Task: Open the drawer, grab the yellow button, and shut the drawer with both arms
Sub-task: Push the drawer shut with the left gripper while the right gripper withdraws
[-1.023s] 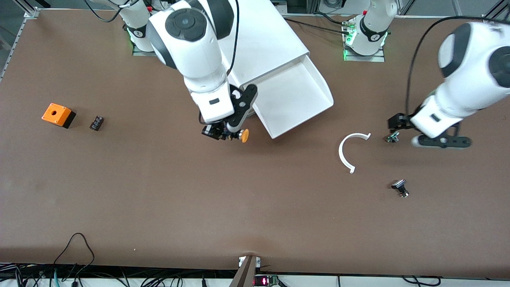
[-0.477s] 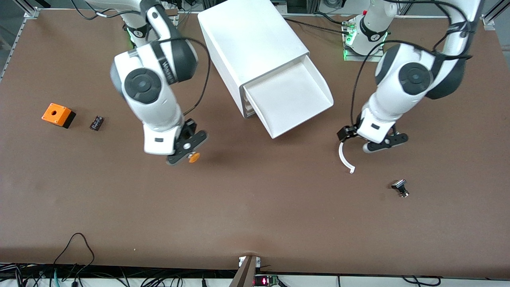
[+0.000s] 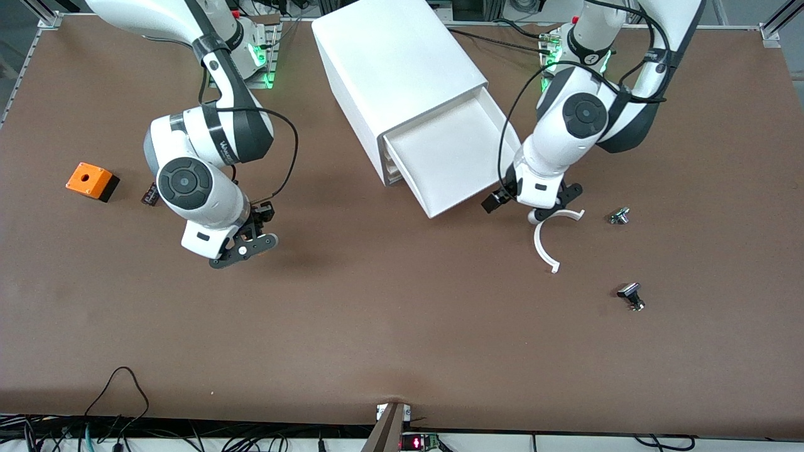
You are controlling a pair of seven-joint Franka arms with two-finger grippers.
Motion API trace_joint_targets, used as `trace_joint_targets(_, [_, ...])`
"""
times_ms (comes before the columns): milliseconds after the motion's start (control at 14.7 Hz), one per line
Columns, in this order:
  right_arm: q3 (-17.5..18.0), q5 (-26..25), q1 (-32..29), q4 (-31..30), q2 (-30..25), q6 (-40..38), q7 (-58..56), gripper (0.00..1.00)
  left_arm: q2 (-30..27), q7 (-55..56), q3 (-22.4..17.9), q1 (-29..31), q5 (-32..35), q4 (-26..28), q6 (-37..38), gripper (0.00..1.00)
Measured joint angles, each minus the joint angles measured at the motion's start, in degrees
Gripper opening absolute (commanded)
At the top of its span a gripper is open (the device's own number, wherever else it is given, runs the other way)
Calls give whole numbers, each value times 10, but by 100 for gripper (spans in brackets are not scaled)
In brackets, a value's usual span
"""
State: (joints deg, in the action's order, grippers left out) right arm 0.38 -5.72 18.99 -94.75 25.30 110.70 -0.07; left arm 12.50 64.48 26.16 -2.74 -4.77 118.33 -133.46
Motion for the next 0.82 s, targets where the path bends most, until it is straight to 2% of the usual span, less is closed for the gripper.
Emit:
trace_joint_targets(273, [0, 0, -34, -110, -16, 107, 9, 20, -1, 73, 36, -9, -2, 7, -3, 99])
trace_joint_targets(545, [0, 0, -54, -192, -42, 181, 7, 20, -15, 108, 76, -11, -2, 30, -2, 99])
trace_joint_targets(818, [-2, 0, -110, -249, -64, 230, -73, 20, -28, 156, 121, -11, -2, 50, 9, 99])
